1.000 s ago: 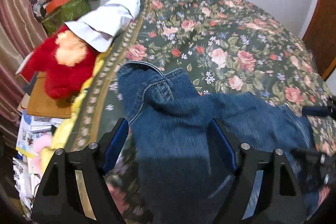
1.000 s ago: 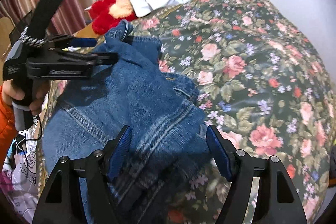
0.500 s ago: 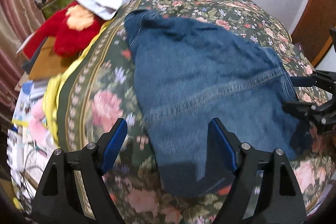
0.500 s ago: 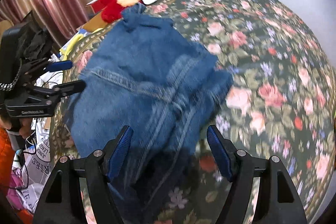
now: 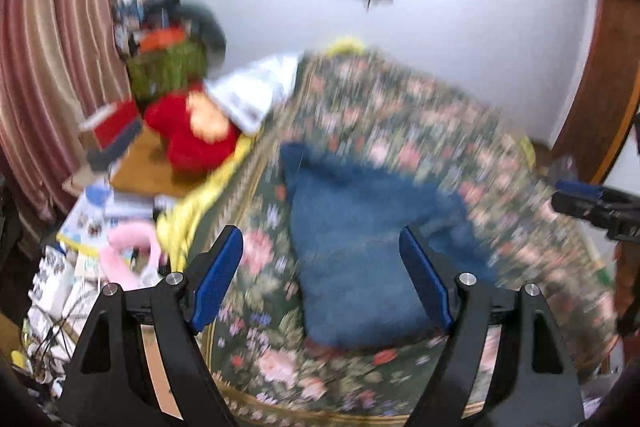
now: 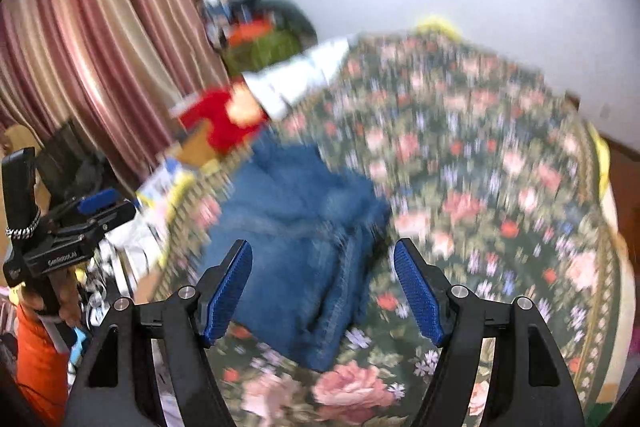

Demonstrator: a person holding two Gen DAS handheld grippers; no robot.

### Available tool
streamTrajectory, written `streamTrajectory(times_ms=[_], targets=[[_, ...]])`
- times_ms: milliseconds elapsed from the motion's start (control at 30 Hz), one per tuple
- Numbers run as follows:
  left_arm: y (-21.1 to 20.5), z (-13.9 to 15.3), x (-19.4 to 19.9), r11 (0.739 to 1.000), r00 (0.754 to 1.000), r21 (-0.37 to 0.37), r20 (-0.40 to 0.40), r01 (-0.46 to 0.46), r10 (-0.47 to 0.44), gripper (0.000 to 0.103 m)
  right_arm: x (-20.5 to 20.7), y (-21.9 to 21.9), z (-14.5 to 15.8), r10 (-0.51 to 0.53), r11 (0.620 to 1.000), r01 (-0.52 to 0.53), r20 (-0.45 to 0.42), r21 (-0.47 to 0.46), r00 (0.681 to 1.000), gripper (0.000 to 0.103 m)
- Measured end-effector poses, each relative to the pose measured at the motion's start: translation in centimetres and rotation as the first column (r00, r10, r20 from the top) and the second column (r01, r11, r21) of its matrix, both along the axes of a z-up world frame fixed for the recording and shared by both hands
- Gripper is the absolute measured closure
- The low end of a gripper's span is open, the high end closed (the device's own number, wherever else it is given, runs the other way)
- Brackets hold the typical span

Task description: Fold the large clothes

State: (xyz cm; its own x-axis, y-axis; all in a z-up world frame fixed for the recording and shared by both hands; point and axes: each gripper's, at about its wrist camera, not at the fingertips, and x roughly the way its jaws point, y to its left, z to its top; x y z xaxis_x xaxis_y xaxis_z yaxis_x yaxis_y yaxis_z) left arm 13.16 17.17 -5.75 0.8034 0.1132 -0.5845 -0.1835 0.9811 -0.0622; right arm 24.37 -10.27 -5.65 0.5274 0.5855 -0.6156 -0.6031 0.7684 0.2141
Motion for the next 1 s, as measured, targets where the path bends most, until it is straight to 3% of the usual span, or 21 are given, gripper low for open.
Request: streamTrajectory(times_ms=[100, 267, 433, 567, 700, 1000], targets=[[-1.7, 3.5, -2.5, 1.0, 0.992, 0.026, 0.125, 0.017, -0.02, 0.023, -3.1, -0.6, 4.0, -0.015, 0.997, 0.005, 0.124, 0.082, 0.992, 0.032], [-5.0, 7.8, -6.9, 0.996, 0.951, 0.088, 0.306, 0.018, -0.044, 0.023, -9.1, -1.6, 9.2, -0.058, 0.981, -0.004, 0.316, 0.192, 0.947, 0.032], [-7.2, 9.4, -10.6, 0.994, 0.911, 0.106, 0.412, -0.039, -0.008, 0.023, -13.7, -2.1, 11.1, -0.1, 0.97, 0.001, 0.401, 0.242, 0.911, 0.032], [-8.2, 9.3, -12.3, 0.989, 0.897, 0.12, 0.442, -0.083, 0.022, 0.02, -16.3, -1.8, 10.9, -0.127, 0.973, 0.028, 0.428, 0.23, 0.895, 0.029], [-8.1, 8.7, -13.0, 0.989, 0.899, 0.098, 0.435, -0.107, 0.054, 0.011, -17.5, -1.7, 10.0, -0.16, 0.976, 0.076, 0.443, 0.202, 0.882, 0.0], [-7.7, 7.6, -13.2, 0.99, 0.909, 0.065, 0.408, -0.124, 0.087, 0.009, -17.7, -1.5, 9.0, -0.17, 0.98, 0.109, 0.411, 0.168, 0.896, 0.0]])
